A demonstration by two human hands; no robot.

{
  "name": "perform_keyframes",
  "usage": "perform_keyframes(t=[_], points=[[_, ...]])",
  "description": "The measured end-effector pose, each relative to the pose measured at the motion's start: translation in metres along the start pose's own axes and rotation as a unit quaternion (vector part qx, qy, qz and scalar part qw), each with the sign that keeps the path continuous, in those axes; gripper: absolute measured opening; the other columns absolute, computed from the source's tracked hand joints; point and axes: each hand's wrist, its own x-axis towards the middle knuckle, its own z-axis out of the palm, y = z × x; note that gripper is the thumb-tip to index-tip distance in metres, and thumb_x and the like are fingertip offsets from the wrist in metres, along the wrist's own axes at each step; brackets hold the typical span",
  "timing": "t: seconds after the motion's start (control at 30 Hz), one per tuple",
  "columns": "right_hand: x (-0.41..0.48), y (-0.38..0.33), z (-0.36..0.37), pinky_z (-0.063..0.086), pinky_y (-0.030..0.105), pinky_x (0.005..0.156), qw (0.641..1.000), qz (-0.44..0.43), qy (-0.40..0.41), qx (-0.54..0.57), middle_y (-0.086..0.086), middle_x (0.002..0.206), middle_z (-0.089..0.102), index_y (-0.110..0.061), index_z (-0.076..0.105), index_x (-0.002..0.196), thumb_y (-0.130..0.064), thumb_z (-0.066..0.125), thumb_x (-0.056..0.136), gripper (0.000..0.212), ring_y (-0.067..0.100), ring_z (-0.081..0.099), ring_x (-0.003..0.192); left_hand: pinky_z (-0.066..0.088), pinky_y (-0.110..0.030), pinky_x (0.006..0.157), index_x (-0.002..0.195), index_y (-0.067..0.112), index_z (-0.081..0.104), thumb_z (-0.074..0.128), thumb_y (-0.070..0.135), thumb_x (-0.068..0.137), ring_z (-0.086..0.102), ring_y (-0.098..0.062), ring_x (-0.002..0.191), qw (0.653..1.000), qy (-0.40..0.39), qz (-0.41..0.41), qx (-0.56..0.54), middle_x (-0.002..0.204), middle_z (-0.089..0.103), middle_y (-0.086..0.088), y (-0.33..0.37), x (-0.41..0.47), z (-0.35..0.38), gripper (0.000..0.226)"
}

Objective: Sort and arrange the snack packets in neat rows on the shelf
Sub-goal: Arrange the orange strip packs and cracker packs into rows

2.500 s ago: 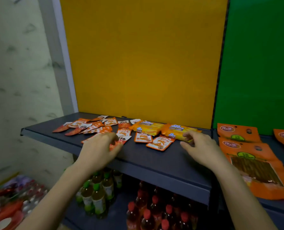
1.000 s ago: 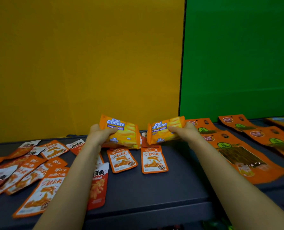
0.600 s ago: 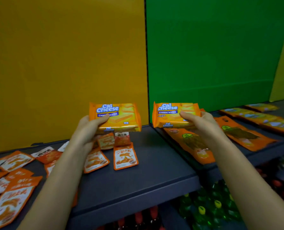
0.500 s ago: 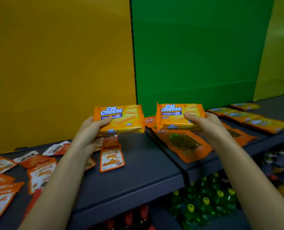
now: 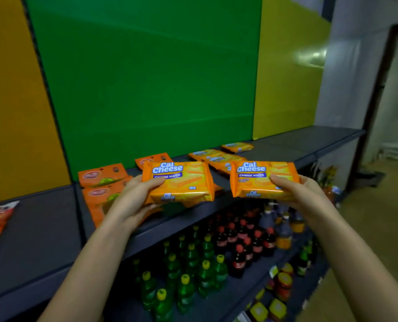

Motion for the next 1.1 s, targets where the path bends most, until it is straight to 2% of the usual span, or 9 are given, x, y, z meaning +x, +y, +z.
perform_keyframes(t=[0.1, 0.23, 0.3, 0.4, 0.53, 0.67, 0.8, 0.97, 1.1], points=[[0.021, 0.001, -0.056, 0.051, 0.015, 0.046, 1.0, -0.007, 0.021, -0.004, 0.003, 0.083, 0.065, -0.007, 0.058, 0.107, -0.018, 0.066, 0.083, 0.028, 0.012, 0.063, 0.064, 0.056, -0.022, 0.057, 0.104, 0.019, 0.056, 0.054, 0.012, 0.089, 0.064, -0.007, 0.066, 0.999, -0.031, 0.014, -0.002, 0.086, 0.065, 0.002, -0.019, 0.007, 0.059, 0.017], [0.048, 0.004, -0.112, 0.051, 0.015, 0.047, 0.999, -0.005, 0.042, -0.005, 0.003, 0.081, 0.065, -0.01, 0.059, 0.098, -0.017, 0.067, 0.082, 0.019, 0.009, 0.063, 0.059, 0.053, -0.028, 0.071, 0.091, 0.019, 0.057, 0.056, 0.012, 0.089, 0.061, -0.011, 0.077, 0.999, -0.037, -0.002, -0.019, 0.087, 0.065, 0.001, -0.038, 0.021, 0.127, 0.008], [0.061, 0.008, -0.132, 0.051, 0.015, 0.047, 0.999, -0.004, 0.043, -0.011, 0.002, 0.079, 0.065, -0.012, 0.059, 0.094, -0.017, 0.067, 0.082, 0.015, 0.006, 0.064, 0.054, 0.056, -0.025, 0.063, 0.095, 0.017, 0.057, 0.056, 0.011, 0.089, 0.06, -0.01, 0.075, 0.999, -0.039, -0.007, -0.016, 0.085, 0.065, 0.001, -0.045, 0.03, 0.155, 0.009], [0.084, 0.017, -0.155, 0.051, 0.027, 0.064, 0.999, -0.003, 0.041, -0.014, 0.004, 0.086, 0.066, -0.009, 0.058, 0.105, -0.018, 0.067, 0.082, 0.026, 0.015, 0.064, 0.07, 0.054, -0.015, 0.049, 0.092, 0.016, 0.056, 0.055, 0.011, 0.089, 0.06, -0.01, 0.073, 0.999, -0.044, -0.008, -0.006, 0.083, 0.064, 0.001, -0.053, 0.046, 0.192, 0.006], [0.125, 0.026, -0.175, 0.052, 0.04, 0.083, 0.999, 0.006, 0.045, -0.013, 0.009, 0.096, 0.068, -0.007, 0.058, 0.11, -0.02, 0.069, 0.08, 0.035, 0.021, 0.064, 0.081, 0.055, -0.017, 0.053, 0.099, 0.015, 0.056, 0.055, 0.011, 0.09, 0.061, -0.01, 0.074, 0.999, -0.052, -0.003, -0.014, 0.084, 0.064, 0.002, -0.061, 0.081, 0.237, 0.01], [0.181, 0.026, -0.189, 0.056, 0.022, 0.059, 0.999, 0.001, 0.039, -0.003, 0.007, 0.093, 0.067, -0.006, 0.056, 0.111, -0.018, 0.069, 0.08, 0.035, 0.018, 0.065, 0.076, 0.056, -0.022, 0.055, 0.12, 0.013, 0.051, 0.053, 0.011, 0.091, 0.061, -0.01, 0.072, 0.998, -0.05, 0.012, -0.035, 0.09, 0.064, -0.001, -0.063, 0.13, 0.283, 0.029], [0.24, 0.021, -0.196, 0.05, 0.039, 0.073, 0.999, -0.004, 0.026, -0.018, 0.014, 0.097, 0.069, -0.004, 0.057, 0.112, -0.022, 0.071, 0.078, 0.041, 0.03, 0.063, 0.082, 0.053, -0.018, 0.048, 0.121, 0.007, 0.051, 0.052, 0.008, 0.091, 0.064, -0.002, 0.051, 0.998, -0.025, 0.009, -0.055, 0.084, 0.063, -0.001, -0.062, 0.177, 0.32, 0.03], [0.299, 0.02, -0.202, 0.05, 0.029, 0.06, 1.0, -0.017, -0.003, -0.018, 0.007, 0.086, 0.069, -0.011, 0.059, 0.103, -0.023, 0.069, 0.079, 0.029, 0.022, 0.063, 0.071, 0.053, -0.016, 0.047, 0.127, 0.001, 0.046, 0.053, 0.005, 0.09, 0.059, -0.011, 0.07, 0.997, 0.004, 0.006, -0.071, 0.118, 0.061, -0.017, -0.073, 0.223, 0.352, 0.039], [0.338, 0.03, -0.201, 0.05, 0.018, 0.049, 0.999, 0.005, -0.032, -0.006, 0.01, 0.098, 0.067, -0.006, 0.056, 0.115, -0.021, 0.069, 0.079, 0.041, 0.016, 0.062, 0.072, 0.054, -0.016, 0.05, 0.129, 0.001, 0.044, 0.053, 0.004, 0.09, 0.06, -0.012, 0.072, 0.998, 0.02, 0.0, -0.066, 0.122, 0.06, -0.018, -0.086, 0.246, 0.369, 0.04]])
